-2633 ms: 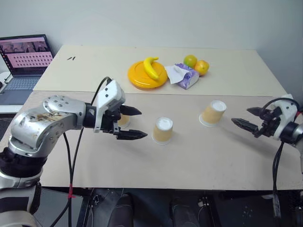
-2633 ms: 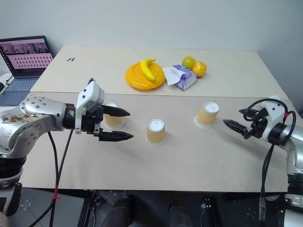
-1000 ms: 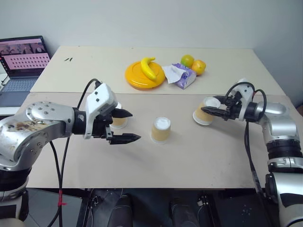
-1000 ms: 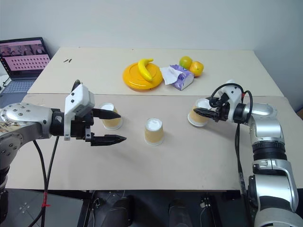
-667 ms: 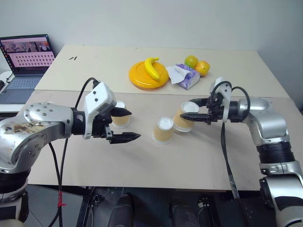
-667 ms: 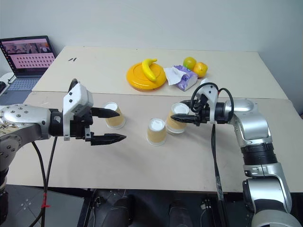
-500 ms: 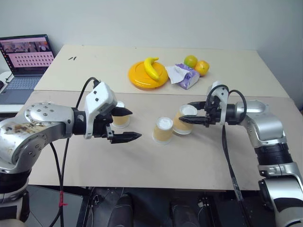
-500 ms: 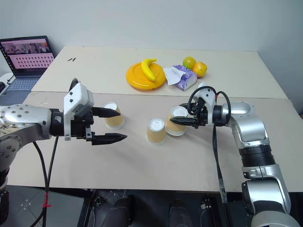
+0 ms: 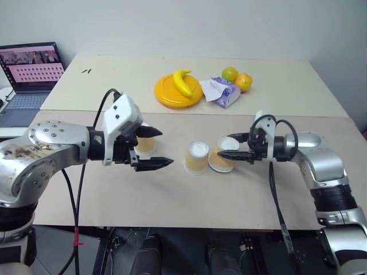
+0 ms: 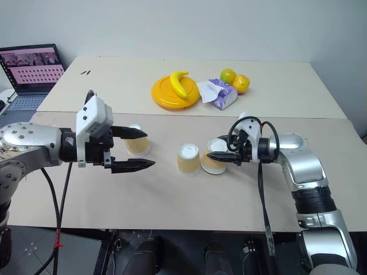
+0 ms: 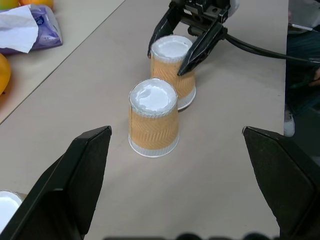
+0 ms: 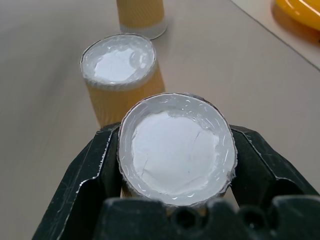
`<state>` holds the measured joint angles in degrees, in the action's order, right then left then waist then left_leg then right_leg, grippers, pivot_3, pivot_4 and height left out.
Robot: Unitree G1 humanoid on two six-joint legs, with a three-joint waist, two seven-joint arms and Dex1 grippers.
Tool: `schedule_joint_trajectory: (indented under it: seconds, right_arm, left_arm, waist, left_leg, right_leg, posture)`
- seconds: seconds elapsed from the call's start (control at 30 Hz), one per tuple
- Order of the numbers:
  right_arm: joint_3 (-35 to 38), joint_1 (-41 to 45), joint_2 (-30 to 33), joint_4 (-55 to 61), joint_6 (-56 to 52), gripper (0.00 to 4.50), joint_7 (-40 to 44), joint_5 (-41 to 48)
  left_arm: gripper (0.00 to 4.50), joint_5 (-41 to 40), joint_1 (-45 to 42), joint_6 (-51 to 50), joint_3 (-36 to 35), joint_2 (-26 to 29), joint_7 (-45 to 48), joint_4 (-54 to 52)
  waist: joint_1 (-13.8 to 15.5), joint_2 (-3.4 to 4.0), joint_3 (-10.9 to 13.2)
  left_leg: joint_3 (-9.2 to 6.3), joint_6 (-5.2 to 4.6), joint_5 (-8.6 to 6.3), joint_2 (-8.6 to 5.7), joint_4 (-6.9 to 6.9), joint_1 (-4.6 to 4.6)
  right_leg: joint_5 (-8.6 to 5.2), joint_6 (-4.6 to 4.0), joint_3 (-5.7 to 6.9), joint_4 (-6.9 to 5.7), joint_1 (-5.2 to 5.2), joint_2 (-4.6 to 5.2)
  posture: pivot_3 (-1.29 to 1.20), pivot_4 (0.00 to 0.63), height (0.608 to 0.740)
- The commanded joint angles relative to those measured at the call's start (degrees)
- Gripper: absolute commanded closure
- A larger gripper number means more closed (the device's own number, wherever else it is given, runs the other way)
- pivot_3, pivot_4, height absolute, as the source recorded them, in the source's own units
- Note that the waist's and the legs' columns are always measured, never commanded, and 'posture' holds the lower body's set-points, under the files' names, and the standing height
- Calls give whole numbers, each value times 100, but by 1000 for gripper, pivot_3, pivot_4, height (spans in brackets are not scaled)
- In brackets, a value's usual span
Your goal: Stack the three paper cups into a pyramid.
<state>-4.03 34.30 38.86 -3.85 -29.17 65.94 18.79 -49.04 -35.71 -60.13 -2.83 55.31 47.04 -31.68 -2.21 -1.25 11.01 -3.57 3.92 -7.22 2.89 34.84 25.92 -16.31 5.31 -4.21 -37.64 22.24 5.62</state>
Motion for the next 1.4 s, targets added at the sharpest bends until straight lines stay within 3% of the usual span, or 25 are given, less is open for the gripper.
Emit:
schedule_joint_trajectory:
  seconds: [0.03, 0.33, 0.4, 0.5, 0.8, 1.1, 1.3, 1.4]
  right_arm:
    - [5, -25, -34, 216, 110, 1762, -73, 9]
    - [-104, -11, -199, 116, 236, 1762, -194, -61]
    - [-131, 47, -271, 47, 265, 829, -238, -88]
    - [-162, 83, -308, 26, 305, 86, -243, -97]
    - [234, 329, -89, 662, -198, 86, -124, 464]
    - [1049, 1219, 587, 1062, -1098, 86, -13, 1450]
    - [995, 1622, 1284, 970, -1636, 86, 974, 2099]
    - [670, 1861, 1446, 801, -1472, 86, 1588, 2037]
  left_arm:
    - [0, 84, -168, 124, -6, 35, 67, 13]
    - [0, 125, -214, 131, 16, -15, 72, 13]
    - [0, 141, -234, 137, 27, -22, 74, 21]
    - [0, 162, -263, 129, 37, -35, 81, 26]
    - [0, 212, -315, 133, 66, -61, 138, 81]
    - [0, 281, -260, 186, 58, -68, 216, 179]
    - [0, -86, 378, -173, -1145, 115, -117, 163]
    - [0, -19, 1330, -168, -2018, 138, -265, -94]
  waist:
    - [-4, 0, 0]
    - [-9, 0, 0]
    - [-18, -1, -1]
    - [-19, -1, -1]
    - [-16, -1, 0]
    - [-10, -1, 0]
    - [-32, 0, 2]
    - [-73, 0, 1]
  left_leg:
    - [0, 0, 0, 0, 0, 0]
    - [0, 0, 0, 0, 0, 0]
    - [0, 0, 0, 1, 0, -2]
    - [0, 0, 0, 1, 0, -3]
    - [0, 0, 0, 0, -1, -1]
    - [-1, 0, 0, 1, -4, -1]
    - [2, -1, -1, 2, -6, 1]
    - [4, -4, -3, 7, -11, -2]
  right_leg:
    - [0, 0, 0, 0, 0, 0]
    - [0, 0, 0, -1, 0, 0]
    - [0, 0, 0, -1, -1, -1]
    - [0, 0, 0, -1, -1, -1]
    - [0, 0, 0, -1, -1, -1]
    - [-1, -1, 0, 1, 0, 0]
    - [-3, -4, -2, 1, 6, 0]
    - [-5, -8, -4, 1, 8, -3]
  posture:
    - [0, 150, 732]
    - [0, 150, 732]
    - [0, 150, 732]
    - [0, 150, 732]
    - [0, 150, 732]
    - [0, 150, 732]
    - [0, 150, 732]
    - [0, 150, 732]
